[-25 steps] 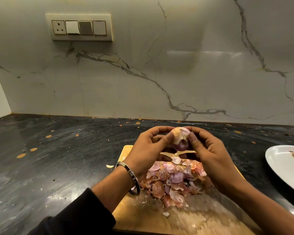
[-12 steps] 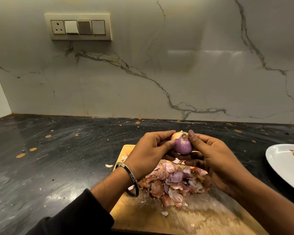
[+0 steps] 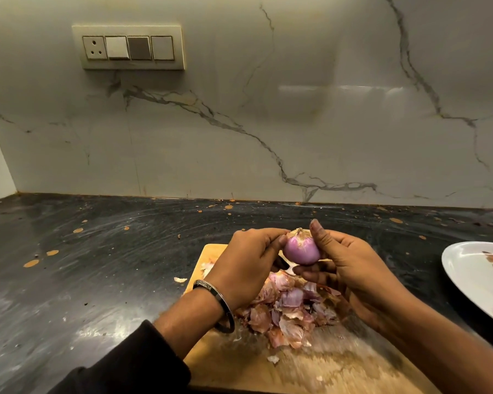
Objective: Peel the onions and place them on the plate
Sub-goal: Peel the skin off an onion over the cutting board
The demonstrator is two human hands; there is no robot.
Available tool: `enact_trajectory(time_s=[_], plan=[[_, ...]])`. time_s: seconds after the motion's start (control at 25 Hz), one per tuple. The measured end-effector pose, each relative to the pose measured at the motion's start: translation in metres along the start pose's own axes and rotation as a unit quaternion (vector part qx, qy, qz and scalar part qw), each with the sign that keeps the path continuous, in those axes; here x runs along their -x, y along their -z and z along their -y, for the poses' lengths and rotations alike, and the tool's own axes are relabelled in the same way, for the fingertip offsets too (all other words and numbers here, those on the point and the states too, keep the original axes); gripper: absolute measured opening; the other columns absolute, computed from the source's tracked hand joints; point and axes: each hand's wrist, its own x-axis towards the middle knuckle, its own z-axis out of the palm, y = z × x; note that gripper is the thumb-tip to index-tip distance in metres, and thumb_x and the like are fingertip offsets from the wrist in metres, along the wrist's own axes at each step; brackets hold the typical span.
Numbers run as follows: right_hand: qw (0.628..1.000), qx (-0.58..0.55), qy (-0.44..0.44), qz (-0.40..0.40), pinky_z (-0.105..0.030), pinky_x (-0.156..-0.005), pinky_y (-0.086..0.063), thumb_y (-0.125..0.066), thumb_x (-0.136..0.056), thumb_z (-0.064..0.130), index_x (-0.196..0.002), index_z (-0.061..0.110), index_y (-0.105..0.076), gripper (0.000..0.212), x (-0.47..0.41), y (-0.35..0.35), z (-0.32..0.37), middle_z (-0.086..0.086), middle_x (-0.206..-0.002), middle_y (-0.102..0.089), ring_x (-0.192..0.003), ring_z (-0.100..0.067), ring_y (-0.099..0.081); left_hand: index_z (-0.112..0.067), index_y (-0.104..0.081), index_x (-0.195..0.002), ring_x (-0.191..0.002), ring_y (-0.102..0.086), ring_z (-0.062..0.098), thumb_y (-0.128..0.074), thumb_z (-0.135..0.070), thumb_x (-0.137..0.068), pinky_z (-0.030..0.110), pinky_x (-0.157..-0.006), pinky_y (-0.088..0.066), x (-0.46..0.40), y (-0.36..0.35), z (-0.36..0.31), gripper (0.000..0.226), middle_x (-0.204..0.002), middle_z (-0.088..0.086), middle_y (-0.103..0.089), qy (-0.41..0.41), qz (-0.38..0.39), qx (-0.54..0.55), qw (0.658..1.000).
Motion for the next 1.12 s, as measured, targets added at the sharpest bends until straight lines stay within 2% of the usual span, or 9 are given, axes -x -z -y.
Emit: enact_trajectory(time_s=[0.16, 0.36, 0.56, 0.76, 0.96, 1.12], plan=[[1.0, -0.003, -0.007, 0.01, -0.026, -0.059, -0.061, -0.066, -0.084, 0.046, -0.105, 0.005, -0.07, 0.047, 0.001, -0.0013, 0.0006, -0.022, -0.093, -0.076, -0.081, -0.035, -0.076, -0.018, -0.066, -0.125, -0.078, -0.065, -0.005, -0.05, -0.019, -0.101, 0.01, -0.068, -0.053, 0.0011, 0.001, -0.0031, 0.029, -0.091, -0.011, -0.069, -0.016, -0.017, 0.006, 1.0], [1.0, -0.003, -0.011, 0.01, -0.028, -0.06, -0.062, -0.068, -0.082, 0.046, -0.106, 0.004, -0.07, 0.048, 0.0013, -0.001, 0.0004, -0.022, -0.093, -0.075, -0.082, -0.037, -0.076, -0.017, -0.067, -0.125, -0.079, -0.068, 0.001, -0.05, -0.018, -0.101, 0.018, -0.073, -0.058, 0.0007, 0.001, -0.0006, 0.028, -0.096, -0.004, -0.073, -0.006, -0.023, 0.012, 1.0], [1.0, -0.014, -0.01, 0.01, -0.028, -0.059, -0.061, -0.07, -0.081, 0.043, -0.106, 0.005, -0.071, 0.046, 0.0002, -0.0014, -0.0009, -0.023, -0.096, -0.075, -0.084, -0.039, -0.075, -0.012, -0.071, -0.115, -0.071, -0.067, 0.002, -0.057, -0.017, -0.099, 0.023, -0.068, -0.059, 0.0008, -0.0007, -0.0004, 0.023, -0.084, -0.007, -0.071, -0.015, -0.067, 0.007, 0.998], [1.0, -0.019, -0.004, 0.017, -0.027, -0.059, -0.061, -0.068, -0.083, 0.041, -0.108, 0.005, -0.07, 0.044, -0.0005, -0.0027, -0.0018, -0.022, -0.096, -0.075, -0.083, -0.039, -0.075, -0.012, -0.073, -0.112, -0.068, -0.066, 0.002, -0.059, -0.016, -0.097, 0.019, -0.067, -0.057, 0.0008, -0.0015, -0.0004, 0.02, -0.085, -0.008, -0.07, -0.022, -0.097, -0.015, 0.995], [0.999, -0.012, 0.021, 0.027, -0.024, -0.054, -0.058, -0.066, -0.085, 0.04, -0.109, 0.01, -0.072, 0.039, 0.0015, -0.0006, 0.0004, -0.021, -0.097, -0.075, -0.076, -0.032, -0.075, -0.014, -0.066, -0.127, -0.081, -0.071, 0.011, -0.058, -0.015, -0.097, 0.025, -0.073, -0.06, -0.0014, -0.0001, -0.0008, 0.031, -0.106, 0.002, -0.073, 0.031, -0.052, 0.091, 0.994], [0.999, 0.009, 0.039, 0.021, -0.022, -0.05, -0.056, -0.067, -0.082, 0.039, -0.11, 0.01, -0.073, 0.041, 0.0013, -0.0003, -0.0005, -0.019, -0.094, -0.076, -0.068, -0.028, -0.073, -0.013, -0.067, -0.124, -0.073, -0.071, 0.011, -0.053, -0.013, -0.1, 0.025, -0.072, -0.06, -0.0004, 0.0011, -0.0012, 0.028, -0.092, 0.004, -0.074, 0.035, -0.039, 0.078, 0.996]])
